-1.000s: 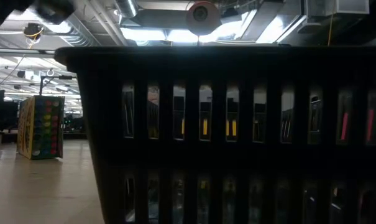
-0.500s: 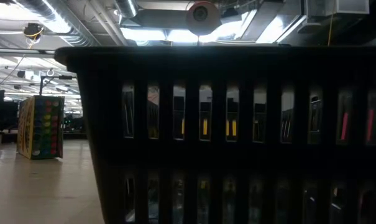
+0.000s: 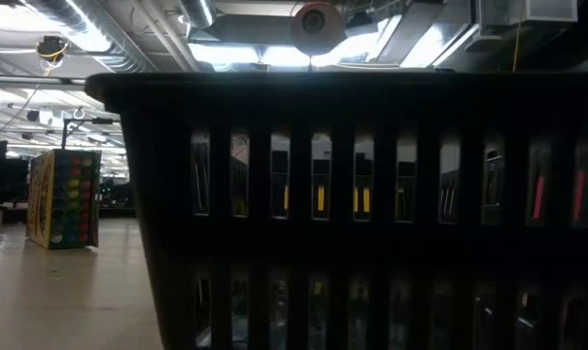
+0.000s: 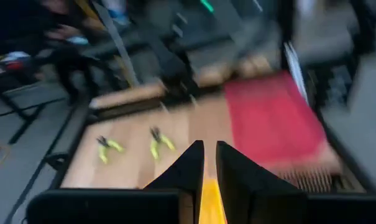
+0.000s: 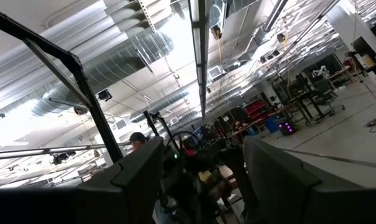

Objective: Pick & Place School Supplies
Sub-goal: Put the yellow crayon box into the pink bin

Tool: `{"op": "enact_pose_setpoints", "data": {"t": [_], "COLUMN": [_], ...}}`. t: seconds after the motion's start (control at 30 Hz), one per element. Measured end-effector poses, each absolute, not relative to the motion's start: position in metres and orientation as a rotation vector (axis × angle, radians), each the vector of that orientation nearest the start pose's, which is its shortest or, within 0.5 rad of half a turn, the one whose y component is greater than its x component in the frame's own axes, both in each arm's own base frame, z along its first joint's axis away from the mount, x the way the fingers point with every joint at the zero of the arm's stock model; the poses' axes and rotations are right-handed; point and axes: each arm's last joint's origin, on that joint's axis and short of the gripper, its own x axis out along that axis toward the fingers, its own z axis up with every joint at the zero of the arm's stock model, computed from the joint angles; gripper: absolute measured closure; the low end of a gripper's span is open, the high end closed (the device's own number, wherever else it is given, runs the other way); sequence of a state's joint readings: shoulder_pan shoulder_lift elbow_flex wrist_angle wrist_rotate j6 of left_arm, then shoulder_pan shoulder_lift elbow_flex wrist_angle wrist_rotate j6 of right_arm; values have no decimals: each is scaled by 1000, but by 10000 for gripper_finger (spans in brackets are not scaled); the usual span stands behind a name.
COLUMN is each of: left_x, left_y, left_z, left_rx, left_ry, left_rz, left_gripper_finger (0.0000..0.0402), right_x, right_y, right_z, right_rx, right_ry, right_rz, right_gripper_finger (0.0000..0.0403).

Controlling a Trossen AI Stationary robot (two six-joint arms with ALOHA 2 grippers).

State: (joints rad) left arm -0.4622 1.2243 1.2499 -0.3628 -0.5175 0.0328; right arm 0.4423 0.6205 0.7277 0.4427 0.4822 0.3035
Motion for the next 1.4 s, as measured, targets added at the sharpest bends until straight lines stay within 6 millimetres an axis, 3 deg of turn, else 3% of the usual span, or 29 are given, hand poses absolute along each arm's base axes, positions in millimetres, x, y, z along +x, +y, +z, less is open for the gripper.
{"op": "enact_pose_setpoints", "data": {"t": [0.1,0.2,0.37,0.63,0.83,1.0,1.2,1.4], "left_x": [240,240,236,235,233,242,264,279], "left_y": [-99,-95,-92,-87,-85,-95,-109,-120], "left_z": [404,407,393,372,339,319,290,259], "left_rx": [87,-6,-18,-39,296,556,562,585], "left_ry": [181,148,272,524,837,939,1028,1135], "left_rz": [110,181,244,22,-153,-308,-487,-568], "left_gripper_finger": [363,369,367,358,307,249,203,212], "right_x": [116,116,115,114,114,114,114,114], "right_y": [40,40,40,39,38,38,38,38], "right_z": [392,392,393,395,395,395,395,395], "right_rx": [545,545,535,513,518,532,549,547], "right_ry": [-503,-503,-511,-539,-538,-539,-540,-539], "right_rz": [37,37,35,17,-2,-2,3,11], "right_gripper_finger": [176,176,176,176,176,176,176,176]}}
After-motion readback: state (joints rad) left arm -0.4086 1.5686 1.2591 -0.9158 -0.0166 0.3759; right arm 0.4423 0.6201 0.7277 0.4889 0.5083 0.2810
